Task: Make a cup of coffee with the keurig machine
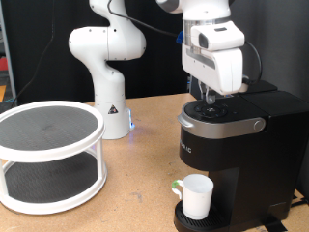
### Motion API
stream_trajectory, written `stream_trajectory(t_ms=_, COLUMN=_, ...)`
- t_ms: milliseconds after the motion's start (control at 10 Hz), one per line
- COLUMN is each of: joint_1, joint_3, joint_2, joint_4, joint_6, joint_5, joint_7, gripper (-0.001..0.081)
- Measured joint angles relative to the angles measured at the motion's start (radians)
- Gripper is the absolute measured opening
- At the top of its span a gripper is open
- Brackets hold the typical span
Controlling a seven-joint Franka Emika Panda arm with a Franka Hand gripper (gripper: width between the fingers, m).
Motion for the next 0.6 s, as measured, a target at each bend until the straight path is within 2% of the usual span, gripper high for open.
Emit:
stream_trajectory(t_ms=400, joint_1=0.000, joint_3=0.009, joint_2=0.028, joint_4=-0.019, joint_6=0.054, joint_5=-0.009, joint_7=0.008, gripper=0.0007)
stream_trajectory(t_ms=600, joint_1=0.001, joint_3=0.011, joint_2=0.028, joint_4=-0.019, joint_6=0.055, joint_5=-0.016, joint_7=0.010, gripper=0.0007)
